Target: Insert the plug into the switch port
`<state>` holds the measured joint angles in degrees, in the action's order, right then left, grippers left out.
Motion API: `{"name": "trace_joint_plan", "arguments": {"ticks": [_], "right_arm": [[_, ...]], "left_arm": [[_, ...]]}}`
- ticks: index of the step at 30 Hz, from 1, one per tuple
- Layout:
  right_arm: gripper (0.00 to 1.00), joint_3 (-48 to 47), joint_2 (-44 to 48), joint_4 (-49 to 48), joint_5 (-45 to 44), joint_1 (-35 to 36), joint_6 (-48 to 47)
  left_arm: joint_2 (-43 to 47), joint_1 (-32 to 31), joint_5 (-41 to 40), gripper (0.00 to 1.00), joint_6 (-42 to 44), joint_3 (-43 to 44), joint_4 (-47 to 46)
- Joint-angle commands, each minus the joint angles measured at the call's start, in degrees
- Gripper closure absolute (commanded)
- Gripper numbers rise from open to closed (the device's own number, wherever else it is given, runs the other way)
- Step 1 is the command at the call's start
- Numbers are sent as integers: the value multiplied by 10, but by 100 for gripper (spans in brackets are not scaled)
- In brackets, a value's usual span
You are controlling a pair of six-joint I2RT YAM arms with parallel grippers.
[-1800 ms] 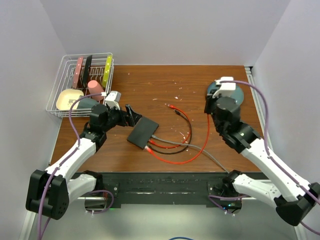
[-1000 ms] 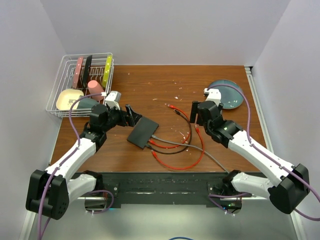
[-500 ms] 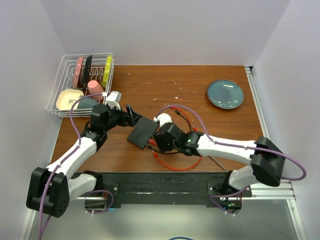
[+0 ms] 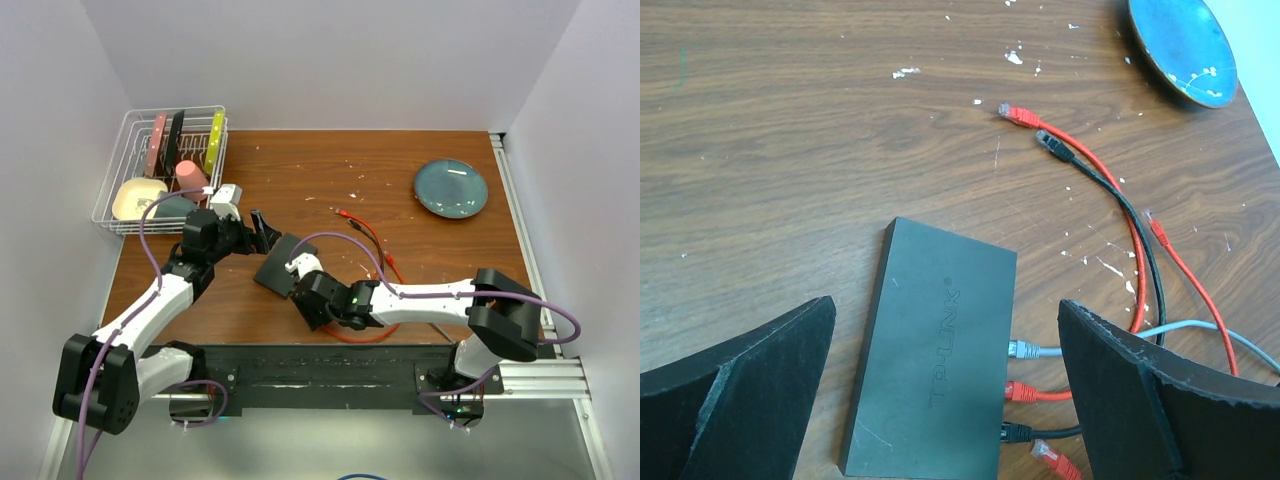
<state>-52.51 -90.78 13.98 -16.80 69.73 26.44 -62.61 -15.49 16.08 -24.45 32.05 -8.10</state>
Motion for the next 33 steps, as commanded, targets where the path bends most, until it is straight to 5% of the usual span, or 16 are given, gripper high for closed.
{"name": "trace_joint_plan", "arguments": {"ticks": [1, 13, 26, 33], "right_arm": [[48, -17, -7, -23, -6, 8, 20], [62, -9, -40, -36, -20, 16, 33], [95, -12, -79, -37, -25, 23, 34], [100, -9, -66, -32, -39, 26, 29]], "left_arm": [[-3, 5, -3, 2, -1, 21, -18], [1, 5, 0, 2, 3, 20, -19], [13, 11, 1, 2, 5, 18, -15], [15, 12, -1, 1, 6, 18, -12]]}}
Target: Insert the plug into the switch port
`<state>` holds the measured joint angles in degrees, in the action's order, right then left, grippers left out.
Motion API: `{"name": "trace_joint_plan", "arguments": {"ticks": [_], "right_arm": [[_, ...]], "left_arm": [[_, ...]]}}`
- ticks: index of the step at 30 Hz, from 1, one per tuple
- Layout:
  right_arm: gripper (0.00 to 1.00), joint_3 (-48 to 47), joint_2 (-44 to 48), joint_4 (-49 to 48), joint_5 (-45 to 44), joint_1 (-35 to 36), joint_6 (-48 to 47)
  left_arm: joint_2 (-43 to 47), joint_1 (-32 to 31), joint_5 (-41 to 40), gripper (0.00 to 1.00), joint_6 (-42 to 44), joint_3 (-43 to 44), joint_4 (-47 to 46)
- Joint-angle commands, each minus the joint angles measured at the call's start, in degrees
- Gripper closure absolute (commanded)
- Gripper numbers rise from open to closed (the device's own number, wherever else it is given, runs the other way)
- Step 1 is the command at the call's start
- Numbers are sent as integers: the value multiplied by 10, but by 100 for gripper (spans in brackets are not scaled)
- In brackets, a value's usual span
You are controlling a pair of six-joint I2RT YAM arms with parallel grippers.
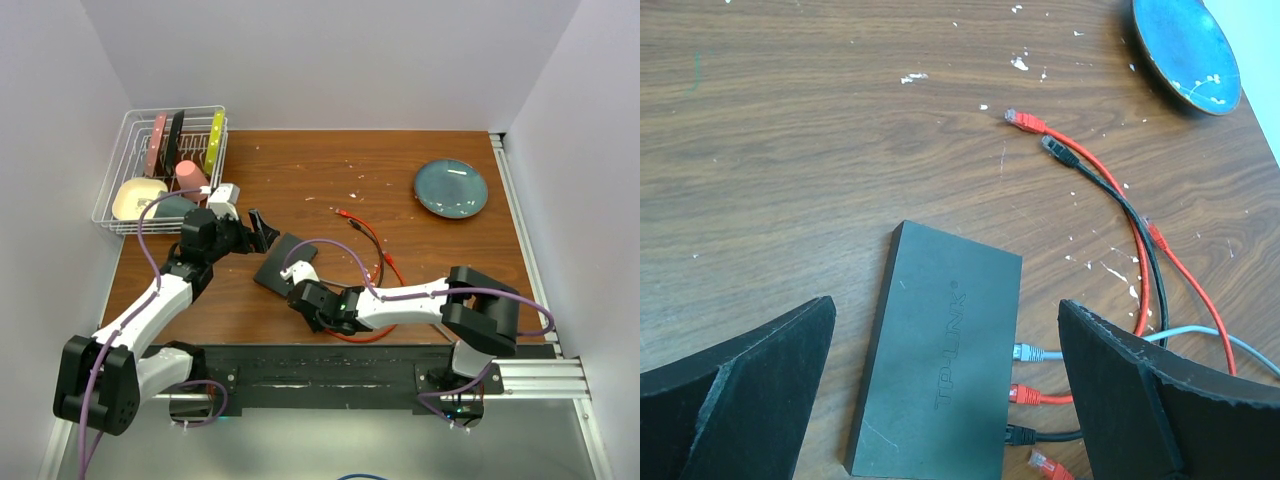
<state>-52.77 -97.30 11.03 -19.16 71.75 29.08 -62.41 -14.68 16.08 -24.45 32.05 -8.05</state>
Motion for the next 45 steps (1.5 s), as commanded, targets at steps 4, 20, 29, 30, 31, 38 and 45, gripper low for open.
{"name": "trace_joint_plan", "arguments": {"ticks": [4, 20, 29, 30, 31, 38, 45], "right_arm": [[100, 0, 35, 3, -22, 7, -7], [64, 2, 26, 10, -25, 8, -8], [69, 2, -13, -2, -19, 7, -9], [75, 2, -19, -6, -16, 7, -10], [81, 2, -23, -7, -15, 7, -9], [100, 0, -8, -1, -20, 7, -22], [100, -2, 55, 12, -11, 8, -71]], "left_arm": [[13, 6, -1, 1, 5, 16, -13], [15, 7, 4, 1, 5, 13, -20], [12, 8, 4, 1, 5, 13, -21], [12, 8, 4, 1, 7, 13, -21], [13, 8, 4, 1, 6, 14, -20], [13, 11, 2, 1, 10, 13, -18], [10, 12, 1, 1, 9, 14, -17]]}}
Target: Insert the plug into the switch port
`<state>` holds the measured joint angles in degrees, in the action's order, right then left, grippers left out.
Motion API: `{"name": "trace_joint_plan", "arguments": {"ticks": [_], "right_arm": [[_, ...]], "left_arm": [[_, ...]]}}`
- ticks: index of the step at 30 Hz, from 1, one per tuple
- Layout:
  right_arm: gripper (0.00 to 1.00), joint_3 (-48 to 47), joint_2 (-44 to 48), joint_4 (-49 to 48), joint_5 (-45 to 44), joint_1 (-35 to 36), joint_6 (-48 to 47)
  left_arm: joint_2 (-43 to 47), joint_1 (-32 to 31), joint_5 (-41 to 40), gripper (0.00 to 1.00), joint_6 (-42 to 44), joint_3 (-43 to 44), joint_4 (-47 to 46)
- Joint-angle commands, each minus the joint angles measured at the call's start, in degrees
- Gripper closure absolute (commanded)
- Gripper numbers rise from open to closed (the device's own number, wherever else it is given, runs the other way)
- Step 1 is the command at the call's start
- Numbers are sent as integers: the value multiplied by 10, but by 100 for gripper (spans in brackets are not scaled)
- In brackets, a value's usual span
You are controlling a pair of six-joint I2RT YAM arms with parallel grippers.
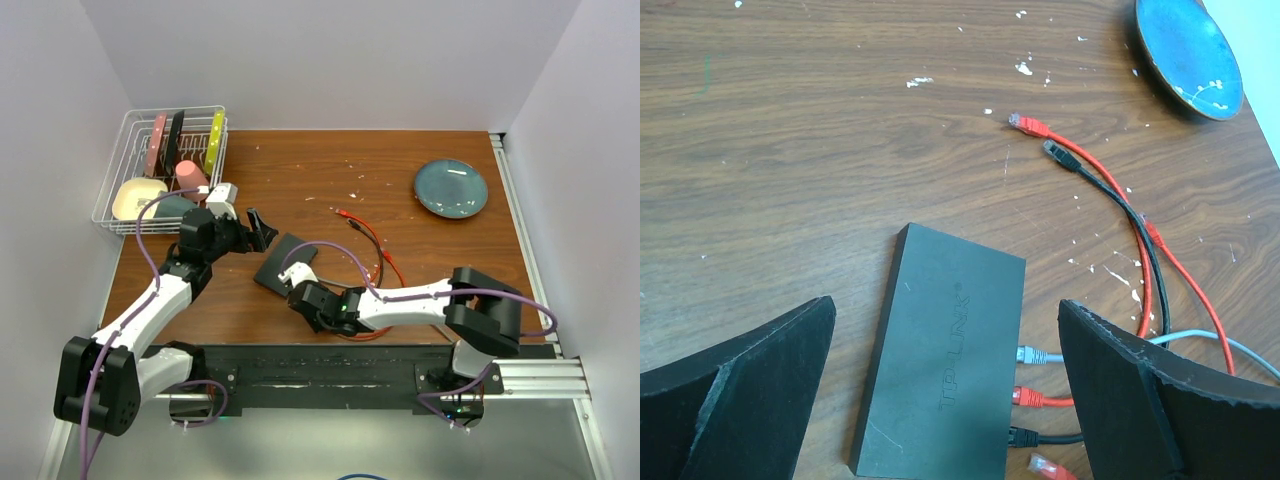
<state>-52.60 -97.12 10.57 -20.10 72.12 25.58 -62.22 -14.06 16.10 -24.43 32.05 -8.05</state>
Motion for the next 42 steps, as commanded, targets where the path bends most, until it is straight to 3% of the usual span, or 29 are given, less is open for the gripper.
{"name": "trace_joint_plan", "arguments": {"ticks": [1, 8, 13, 21, 32, 42], "right_arm": [[100, -3, 61, 16, 0, 4, -47], [100, -20, 134, 47, -31, 3, -69], [100, -60, 136, 82, -89, -11, -96], [100, -61, 142, 41, -30, -130, -142], [100, -73, 23, -17, 39, -225, -177], [100, -88, -54, -18, 56, -238, -171]], "left_arm": [[8, 6, 0, 1, 10, 14, -15], [-5, 9, -7, 1, 10, 18, -13], [-19, 10, -7, 1, 10, 20, -15], [-40, 11, -7, 1, 14, 15, -28], [-91, 12, 5, 1, 19, -7, -78], [-164, 14, 25, 1, 15, -1, -115]]}}
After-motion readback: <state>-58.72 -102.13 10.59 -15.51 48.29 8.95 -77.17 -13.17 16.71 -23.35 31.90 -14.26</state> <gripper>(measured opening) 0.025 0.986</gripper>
